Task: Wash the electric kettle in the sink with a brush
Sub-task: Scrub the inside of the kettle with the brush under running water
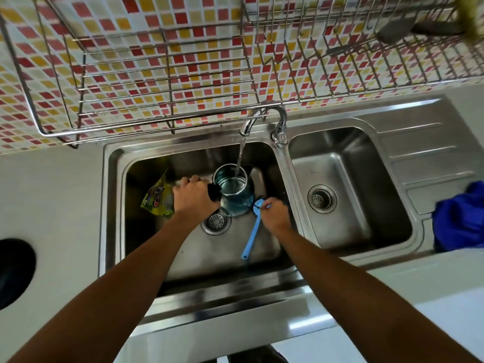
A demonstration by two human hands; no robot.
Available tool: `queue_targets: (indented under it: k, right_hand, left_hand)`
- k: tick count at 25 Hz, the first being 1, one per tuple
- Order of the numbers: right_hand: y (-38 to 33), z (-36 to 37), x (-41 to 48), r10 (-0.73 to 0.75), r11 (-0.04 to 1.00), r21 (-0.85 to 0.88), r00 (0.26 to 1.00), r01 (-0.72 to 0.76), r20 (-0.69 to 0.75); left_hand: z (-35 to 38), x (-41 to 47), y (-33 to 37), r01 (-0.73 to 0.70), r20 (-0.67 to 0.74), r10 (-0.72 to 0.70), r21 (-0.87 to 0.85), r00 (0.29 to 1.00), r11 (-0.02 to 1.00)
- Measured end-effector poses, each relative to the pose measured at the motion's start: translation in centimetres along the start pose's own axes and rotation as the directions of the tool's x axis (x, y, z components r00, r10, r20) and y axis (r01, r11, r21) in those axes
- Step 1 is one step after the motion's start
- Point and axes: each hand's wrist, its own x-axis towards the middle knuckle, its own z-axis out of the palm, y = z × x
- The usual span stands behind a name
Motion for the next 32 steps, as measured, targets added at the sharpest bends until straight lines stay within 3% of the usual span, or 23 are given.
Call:
queue_targets:
  k: [2,4,7,10,14,17,20,22,25,28,32]
  right_hand:
    - [2.6,3.1,-1.2,0.044,0.991,-0.131,0.977,-0.017,0.209]
    - [3.7,5.4,-2.1,0.113,0.986,-0.156,0.926,-0.06,0.359]
    - [4.8,8.0,-2.5,0.178,0.968,-0.24,0.873,-0.073,0.454]
    - [4.3,8.2,-2.6,0.194,0.963,-0.25,0.902,-0.1,0.386]
    - [3.3,6.8,-2.7,0.147,0.956,-0.274,0.981,-0.108,0.126]
    - [2.3,4.5,-4.1,0.107,0.991,-0.077,0.994,-0.107,-0.004]
    - [1.3,1.2,-5.3,0.127,0.99,0.074,0.99,-0.122,-0.067]
    - [0.2,-1.2,-6.1,0.077,0.994,0.082,0.989,-0.067,-0.128]
    - [-1.7,-4.8,-7.8,-0.123,0.982,0.114,0.967,0.152,-0.223]
    - [-3.3,-7.9,-8.6,-0.35,0.933,0.037,0.926,0.358,-0.144]
    - [-5.4,-9.4,-6.6,-0.38,0.897,-0.212,0.921,0.389,0.083]
  left_hand:
    - [0.3,0.0,0.0,-0.008,0.008,0.008,0.017,1.0,1.0]
    - [0.5,0.0,0.0,-0.01,0.004,0.01,0.02,1.0,1.0]
    - [0.5,0.2,0.1,-0.017,0.019,0.016,0.046,1.0,0.999]
    - [0.4,0.5,0.4,-0.014,0.046,0.01,0.084,0.999,0.996]
    - [0.1,0.5,0.3,-0.067,0.034,0.064,0.092,0.997,0.993]
    - [-0.3,0.1,-0.7,-0.097,0.034,0.093,0.139,0.995,0.986]
    - [-0.3,-0.4,-2.1,-0.056,0.122,0.054,0.016,0.991,0.998]
    - [-0.4,-0.5,-2.6,-0.069,0.127,0.083,-0.114,0.988,0.991]
    - [-0.9,-0.5,-2.4,-0.093,0.097,0.111,-0.175,0.989,0.98]
    - [-0.9,-0.7,-2.0,-0.102,0.085,0.121,-0.208,0.989,0.973]
    - [-0.7,-0.6,-1.6,-0.114,0.089,0.135,-0.208,0.987,0.971]
